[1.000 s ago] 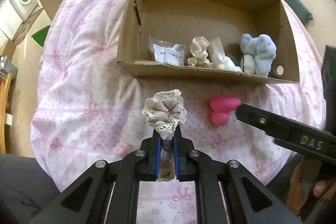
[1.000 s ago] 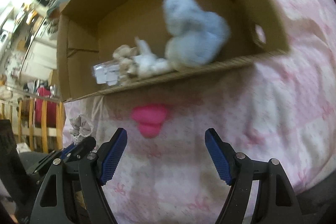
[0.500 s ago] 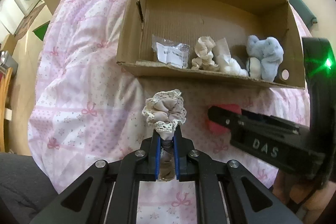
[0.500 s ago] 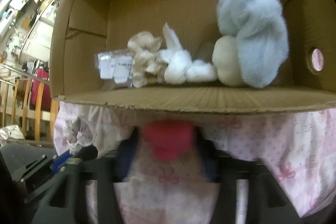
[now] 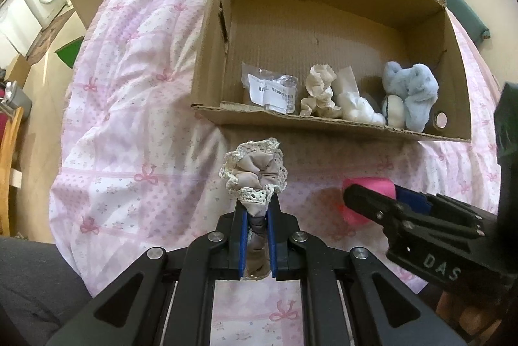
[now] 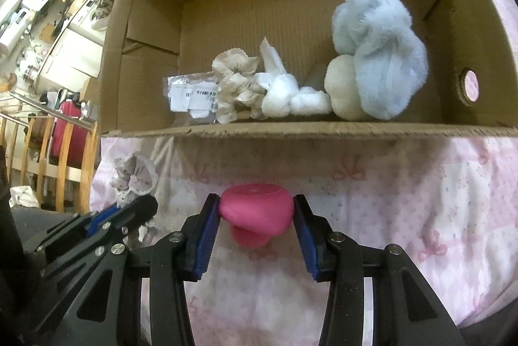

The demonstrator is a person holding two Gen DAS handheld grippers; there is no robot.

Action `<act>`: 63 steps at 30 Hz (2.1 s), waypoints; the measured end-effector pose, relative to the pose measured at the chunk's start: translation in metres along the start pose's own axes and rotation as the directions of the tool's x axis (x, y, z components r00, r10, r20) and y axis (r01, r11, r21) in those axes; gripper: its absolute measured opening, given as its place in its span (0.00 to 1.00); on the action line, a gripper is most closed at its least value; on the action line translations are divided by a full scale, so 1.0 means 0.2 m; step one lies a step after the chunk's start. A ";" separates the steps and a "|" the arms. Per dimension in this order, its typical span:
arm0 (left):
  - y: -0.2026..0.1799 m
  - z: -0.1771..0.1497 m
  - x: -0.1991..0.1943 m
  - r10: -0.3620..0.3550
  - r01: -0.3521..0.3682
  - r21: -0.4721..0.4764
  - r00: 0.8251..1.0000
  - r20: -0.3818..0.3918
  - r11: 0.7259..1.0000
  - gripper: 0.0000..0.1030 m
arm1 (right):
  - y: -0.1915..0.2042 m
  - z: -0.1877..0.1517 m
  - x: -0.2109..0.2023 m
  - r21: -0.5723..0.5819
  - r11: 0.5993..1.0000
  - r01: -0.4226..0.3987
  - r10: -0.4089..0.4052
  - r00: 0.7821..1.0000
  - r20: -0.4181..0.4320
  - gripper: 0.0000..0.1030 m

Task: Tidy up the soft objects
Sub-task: 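Carry the scrunchie and pink toy into the box with both grippers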

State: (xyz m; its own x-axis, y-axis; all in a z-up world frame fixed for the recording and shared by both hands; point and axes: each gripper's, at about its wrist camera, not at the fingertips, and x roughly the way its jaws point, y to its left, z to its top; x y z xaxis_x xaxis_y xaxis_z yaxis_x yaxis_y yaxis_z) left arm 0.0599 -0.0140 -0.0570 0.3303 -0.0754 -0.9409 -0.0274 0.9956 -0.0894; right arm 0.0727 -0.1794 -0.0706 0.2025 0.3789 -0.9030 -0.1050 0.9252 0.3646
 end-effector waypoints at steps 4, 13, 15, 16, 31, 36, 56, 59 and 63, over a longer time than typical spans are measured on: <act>-0.01 -0.01 -0.03 0.032 -0.032 0.016 0.999 0.022 0.999 0.09 | 0.00 -0.04 -0.06 -0.016 1.000 0.019 -0.019 1.000 0.014 0.47; -0.01 -0.01 -0.08 0.059 -0.060 0.015 0.997 0.052 0.998 0.09 | -0.04 -0.08 -0.22 -0.005 1.000 0.018 -0.017 0.996 0.085 0.47; -0.01 -0.01 -0.12 0.052 -0.053 0.014 0.996 0.073 0.998 0.09 | -0.05 -0.09 -0.26 0.001 1.000 0.011 -0.011 0.995 0.095 0.47; -0.01 -0.01 -0.14 0.047 -0.048 0.016 0.996 0.081 0.999 0.09 | -0.06 -0.10 -0.28 0.005 1.000 0.005 -0.006 0.995 0.102 0.47; 0.03 0.26 -0.50 0.008 -0.013 0.017 0.964 0.265 1.000 0.09 | -0.09 0.05 -0.67 -0.012 0.999 -0.047 0.049 0.947 0.317 0.47; 0.01 0.40 -0.50 -0.002 -0.009 0.034 0.956 0.293 0.999 0.09 | -0.10 0.18 -0.71 -0.040 0.998 -0.052 0.063 0.922 0.381 0.47; 0.00 0.48 -0.12 -0.068 0.065 0.024 0.978 0.198 0.998 0.09 | -0.39 0.29 -0.41 0.169 0.984 0.059 -0.105 0.954 0.279 0.47; -0.02 0.47 -0.09 -0.084 0.080 0.027 0.983 0.164 0.996 0.09 | -0.37 0.28 -0.41 0.148 0.985 0.090 -0.128 0.953 0.275 0.47; -0.05 0.46 -0.07 -0.092 0.088 0.040 0.985 0.143 0.995 0.13 | -0.37 0.29 -0.39 0.148 0.986 0.074 -0.112 0.958 0.264 0.47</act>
State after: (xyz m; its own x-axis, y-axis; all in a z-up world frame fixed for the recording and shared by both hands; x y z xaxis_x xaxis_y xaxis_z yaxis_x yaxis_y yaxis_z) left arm 0.1430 -0.0169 -0.0124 0.4625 -0.1584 -0.8724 0.0392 0.9866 -0.1584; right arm 0.1206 -0.2766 -0.0136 0.4627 0.2652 -0.8459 0.0557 0.9436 0.3262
